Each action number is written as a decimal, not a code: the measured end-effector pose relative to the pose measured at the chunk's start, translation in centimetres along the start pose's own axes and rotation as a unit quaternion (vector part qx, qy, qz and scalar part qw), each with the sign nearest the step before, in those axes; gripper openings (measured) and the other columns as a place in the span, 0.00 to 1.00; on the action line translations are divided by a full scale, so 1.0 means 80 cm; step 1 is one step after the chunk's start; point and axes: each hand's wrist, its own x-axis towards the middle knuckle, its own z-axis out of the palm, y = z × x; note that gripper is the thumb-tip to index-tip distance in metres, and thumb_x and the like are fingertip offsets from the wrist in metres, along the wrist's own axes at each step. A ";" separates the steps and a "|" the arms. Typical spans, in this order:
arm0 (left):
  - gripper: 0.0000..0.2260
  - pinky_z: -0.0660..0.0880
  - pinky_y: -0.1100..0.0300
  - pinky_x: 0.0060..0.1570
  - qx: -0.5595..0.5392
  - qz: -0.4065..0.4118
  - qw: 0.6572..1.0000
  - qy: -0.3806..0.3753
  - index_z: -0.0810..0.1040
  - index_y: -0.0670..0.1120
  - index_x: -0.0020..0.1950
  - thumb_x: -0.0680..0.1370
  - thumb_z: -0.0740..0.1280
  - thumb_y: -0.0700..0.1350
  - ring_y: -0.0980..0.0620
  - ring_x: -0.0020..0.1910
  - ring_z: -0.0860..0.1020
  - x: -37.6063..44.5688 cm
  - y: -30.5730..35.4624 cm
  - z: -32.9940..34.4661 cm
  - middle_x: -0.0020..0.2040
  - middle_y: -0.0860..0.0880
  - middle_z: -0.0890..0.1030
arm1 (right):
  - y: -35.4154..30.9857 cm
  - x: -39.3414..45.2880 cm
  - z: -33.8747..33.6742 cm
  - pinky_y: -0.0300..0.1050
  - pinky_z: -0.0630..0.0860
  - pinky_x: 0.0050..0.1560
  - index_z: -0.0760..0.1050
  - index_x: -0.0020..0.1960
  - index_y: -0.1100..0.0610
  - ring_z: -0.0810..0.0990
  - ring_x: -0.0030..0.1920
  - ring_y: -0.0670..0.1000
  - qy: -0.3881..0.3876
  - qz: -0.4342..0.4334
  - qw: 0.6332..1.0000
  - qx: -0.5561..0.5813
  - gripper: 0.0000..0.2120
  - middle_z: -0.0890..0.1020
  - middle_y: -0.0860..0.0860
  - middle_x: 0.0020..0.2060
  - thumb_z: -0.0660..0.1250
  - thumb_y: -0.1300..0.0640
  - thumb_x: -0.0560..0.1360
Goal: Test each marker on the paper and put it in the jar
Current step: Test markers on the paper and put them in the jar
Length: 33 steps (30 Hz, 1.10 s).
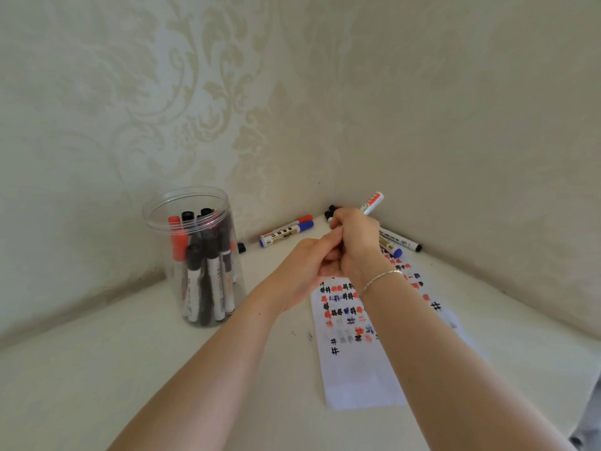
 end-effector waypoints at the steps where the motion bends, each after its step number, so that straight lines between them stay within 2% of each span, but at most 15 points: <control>1: 0.25 0.68 0.64 0.37 0.004 0.000 1.000 0.002 0.64 0.49 0.25 0.82 0.57 0.50 0.55 0.27 0.62 0.000 0.000 -0.001 0.25 0.52 0.60 | 0.001 0.002 0.000 0.39 0.69 0.28 0.67 0.40 0.59 0.66 0.26 0.50 -0.001 0.007 1.000 0.000 0.06 0.66 0.51 0.27 0.60 0.67 0.65; 6: 0.24 0.67 0.60 0.41 0.029 -0.007 1.000 0.001 0.63 0.49 0.26 0.82 0.57 0.51 0.54 0.28 0.60 0.001 0.002 -0.003 0.26 0.50 0.59 | 0.004 0.009 0.004 0.40 0.68 0.28 0.66 0.38 0.58 0.66 0.26 0.50 0.011 0.036 0.999 0.005 0.05 0.66 0.51 0.27 0.60 0.66 0.64; 9: 0.27 0.68 0.55 0.46 0.068 -0.015 0.997 0.011 0.67 0.51 0.21 0.82 0.58 0.51 0.56 0.24 0.65 0.002 0.004 -0.001 0.22 0.54 0.65 | 0.006 0.014 0.004 0.39 0.67 0.28 0.65 0.35 0.58 0.67 0.26 0.51 0.036 0.051 0.998 0.016 0.06 0.66 0.51 0.27 0.59 0.67 0.65; 12: 0.27 0.68 0.52 0.48 0.150 -0.014 0.988 0.025 0.70 0.49 0.21 0.81 0.58 0.55 0.54 0.26 0.69 0.006 0.003 -0.004 0.23 0.53 0.70 | 0.009 0.017 0.005 0.42 0.69 0.30 0.68 0.37 0.59 0.69 0.28 0.51 0.044 0.067 0.997 0.016 0.05 0.69 0.52 0.29 0.59 0.67 0.65; 16: 0.27 0.76 0.50 0.51 0.268 -0.027 0.962 0.041 0.78 0.40 0.37 0.81 0.55 0.59 0.45 0.37 0.79 0.006 0.003 -0.009 0.34 0.40 0.81 | 0.003 0.022 0.002 0.41 0.69 0.27 0.68 0.41 0.61 0.70 0.29 0.51 0.005 0.086 0.995 -0.060 0.05 0.70 0.54 0.32 0.60 0.68 0.67; 18: 0.21 0.78 0.50 0.55 0.270 -0.052 0.961 0.010 0.79 0.44 0.44 0.82 0.54 0.58 0.45 0.44 0.84 0.002 0.003 -0.011 0.36 0.45 0.83 | -0.002 0.026 -0.004 0.39 0.68 0.24 0.68 0.40 0.60 0.68 0.27 0.50 -0.034 0.062 0.985 -0.158 0.05 0.70 0.54 0.30 0.62 0.68 0.68; 20: 0.16 0.77 0.48 0.56 0.321 -0.056 0.945 0.003 0.77 0.46 0.51 0.82 0.54 0.55 0.47 0.43 0.84 -0.001 0.002 -0.012 0.41 0.49 0.82 | 0.000 0.027 -0.009 0.37 0.65 0.20 0.69 0.36 0.60 0.66 0.22 0.49 -0.073 0.004 0.968 -0.242 0.06 0.72 0.52 0.26 0.66 0.65 0.69; 22: 0.13 0.78 0.51 0.52 0.384 -0.036 0.922 0.029 0.73 0.47 0.56 0.83 0.54 0.52 0.52 0.40 0.82 -0.001 0.003 -0.012 0.44 0.49 0.80 | 0.006 0.023 -0.013 0.38 0.64 0.22 0.71 0.31 0.59 0.66 0.19 0.47 -0.094 -0.065 0.946 -0.302 0.11 0.74 0.50 0.23 0.68 0.61 0.71; 25: 0.08 0.74 0.56 0.43 0.444 0.000 0.893 0.070 0.73 0.47 0.52 0.82 0.56 0.47 0.52 0.41 0.78 -0.001 0.002 -0.016 0.45 0.47 0.80 | 0.004 0.014 -0.020 0.37 0.62 0.21 0.74 0.27 0.57 0.63 0.16 0.43 -0.142 -0.113 0.924 -0.337 0.16 0.71 0.46 0.17 0.67 0.55 0.73; 28: 0.10 0.69 0.58 0.33 0.458 0.027 0.879 0.128 0.76 0.45 0.43 0.79 0.59 0.47 0.53 0.32 0.73 -0.002 0.000 -0.017 0.35 0.48 0.78 | -0.008 0.003 -0.022 0.34 0.57 0.20 0.77 0.31 0.60 0.59 0.16 0.44 -0.213 -0.086 0.919 -0.321 0.14 0.67 0.47 0.16 0.65 0.56 0.74; 30: 0.13 0.63 0.60 0.29 0.412 0.039 0.895 0.168 0.76 0.43 0.37 0.79 0.61 0.46 0.53 0.27 0.68 -0.003 0.001 -0.012 0.29 0.49 0.73 | -0.012 -0.002 -0.019 0.34 0.57 0.20 0.76 0.30 0.61 0.59 0.17 0.45 -0.217 -0.087 0.927 -0.293 0.13 0.67 0.46 0.15 0.64 0.60 0.73; 33: 0.13 0.61 0.63 0.27 0.256 0.022 0.952 0.167 0.76 0.33 0.39 0.77 0.62 0.42 0.51 0.28 0.66 -0.007 0.009 -0.003 0.28 0.45 0.71 | -0.016 -0.005 -0.014 0.35 0.61 0.23 0.75 0.28 0.61 0.62 0.20 0.44 -0.197 -0.126 0.934 -0.270 0.14 0.72 0.45 0.16 0.64 0.64 0.72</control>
